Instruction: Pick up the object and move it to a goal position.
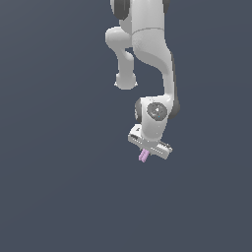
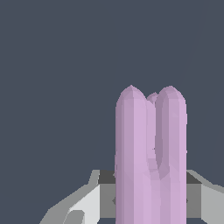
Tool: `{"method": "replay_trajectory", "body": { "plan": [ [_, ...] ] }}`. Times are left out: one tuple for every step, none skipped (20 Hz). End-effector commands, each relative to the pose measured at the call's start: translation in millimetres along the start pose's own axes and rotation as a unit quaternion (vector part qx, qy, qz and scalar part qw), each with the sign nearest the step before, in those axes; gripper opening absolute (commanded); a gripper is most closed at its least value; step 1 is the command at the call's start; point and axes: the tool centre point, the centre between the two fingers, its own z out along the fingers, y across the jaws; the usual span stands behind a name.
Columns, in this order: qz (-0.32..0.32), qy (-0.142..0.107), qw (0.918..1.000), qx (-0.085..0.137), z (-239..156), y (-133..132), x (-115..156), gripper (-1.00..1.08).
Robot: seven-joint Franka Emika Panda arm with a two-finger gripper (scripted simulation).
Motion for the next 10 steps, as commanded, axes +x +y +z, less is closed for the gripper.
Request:
{"method": "replay_trajectory", "body": {
  "plan": [
    [0.000,0.000,1.0000,0.000,-4.0,9.8,-0.3,-1.00],
    [0.000,0.000,1.0000,0.000,-5.9,14.8,-0.6,-1.00],
    [0.000,0.000,1.0000,0.000,-8.0,20.2,-1.0,-1.00],
    [0.000,0.000,1.0000,0.000,-10.4,26.1,-1.4,-1.00],
    [0.000,0.000,1.0000,0.000,-12.9,32.7,-1.8,-1.00],
    [0.000,0.000,1.0000,0.000,-15.7,39.8,-2.2,-1.00],
    [0.000,0.000,1.0000,0.000,-18.8,47.5,-2.8,-1.00],
    [0.000,0.000,1.0000,0.000,-22.2,55.9,-3.3,-1.00],
    [0.000,0.000,1.0000,0.000,-25.8,65.1,-3.9,-1.00],
    [0.000,0.000,1.0000,0.000,-29.6,74.9,-4.5,-1.00]
  ]
}}
